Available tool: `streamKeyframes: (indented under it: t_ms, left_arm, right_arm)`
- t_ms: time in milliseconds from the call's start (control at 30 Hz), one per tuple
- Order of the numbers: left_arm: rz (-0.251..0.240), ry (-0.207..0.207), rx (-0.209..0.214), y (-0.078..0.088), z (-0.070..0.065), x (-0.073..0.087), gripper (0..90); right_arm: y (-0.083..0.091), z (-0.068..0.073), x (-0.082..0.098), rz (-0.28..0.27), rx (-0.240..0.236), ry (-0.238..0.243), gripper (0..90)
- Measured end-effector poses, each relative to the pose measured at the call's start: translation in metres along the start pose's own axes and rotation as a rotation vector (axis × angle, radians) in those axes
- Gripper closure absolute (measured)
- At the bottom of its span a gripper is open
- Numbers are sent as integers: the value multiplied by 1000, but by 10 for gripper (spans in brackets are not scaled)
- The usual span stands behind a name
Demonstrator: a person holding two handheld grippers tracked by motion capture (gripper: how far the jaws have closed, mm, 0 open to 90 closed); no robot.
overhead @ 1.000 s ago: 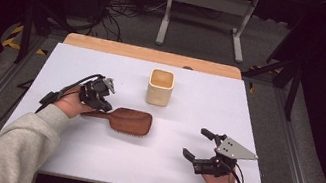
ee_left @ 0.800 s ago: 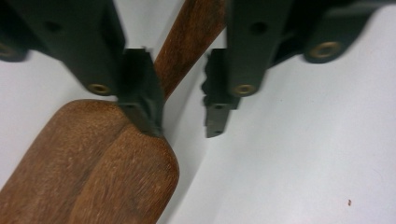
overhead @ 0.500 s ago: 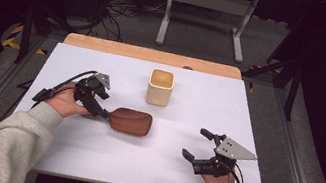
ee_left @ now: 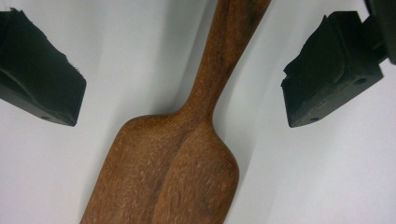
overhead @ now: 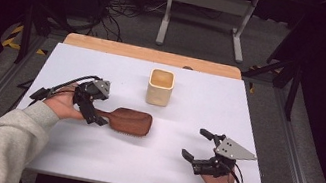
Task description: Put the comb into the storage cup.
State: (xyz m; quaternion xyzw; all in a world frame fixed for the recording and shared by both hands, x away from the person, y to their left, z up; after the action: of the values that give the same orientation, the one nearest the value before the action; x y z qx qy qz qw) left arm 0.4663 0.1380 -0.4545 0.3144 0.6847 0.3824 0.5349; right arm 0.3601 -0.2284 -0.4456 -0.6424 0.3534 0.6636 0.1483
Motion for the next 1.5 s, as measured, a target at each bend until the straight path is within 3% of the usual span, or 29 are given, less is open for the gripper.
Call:
streamKeyframes:
  t_ms: [200,367,500,867,1133,1367,1500]
  left_arm:
    - [29,-13,-14,-4,4,3,39]
    - [80,-29,-15,-13,7,4,75]
    - [100,-43,1,-19,8,4,127]
    - [161,-97,10,-28,10,6,331]
    - [171,-137,25,-34,6,4,492]
    - [196,-182,23,-34,4,5,684]
    - [205,-193,22,-33,2,5,719]
  right_arm:
    - [0,0,0,-1,-3,1,74]
    - [0,0,0,-1,-2,0,74]
    - [0,0,0,-2,-3,0,74]
    - [0,0,0,-5,-5,1,74]
    - [0,0,1,-2,-7,2,74]
    - [0,1,1,-3,-9,2,74]
    - [0,1,1,0,-8,3,74]
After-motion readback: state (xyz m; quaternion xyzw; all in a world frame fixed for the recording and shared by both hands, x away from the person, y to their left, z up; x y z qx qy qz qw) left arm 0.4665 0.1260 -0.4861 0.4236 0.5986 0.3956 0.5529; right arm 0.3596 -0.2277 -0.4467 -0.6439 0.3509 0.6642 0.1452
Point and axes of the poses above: each handheld gripper's, and its own axes: y roughly backward along the jaws, x roughly out of its underside, z roughly to its left, the point moved 5 cm from there along -y, roughly forward along the jaws, and after that the axes turned 5 degrees about x, right-handed, at the moved point
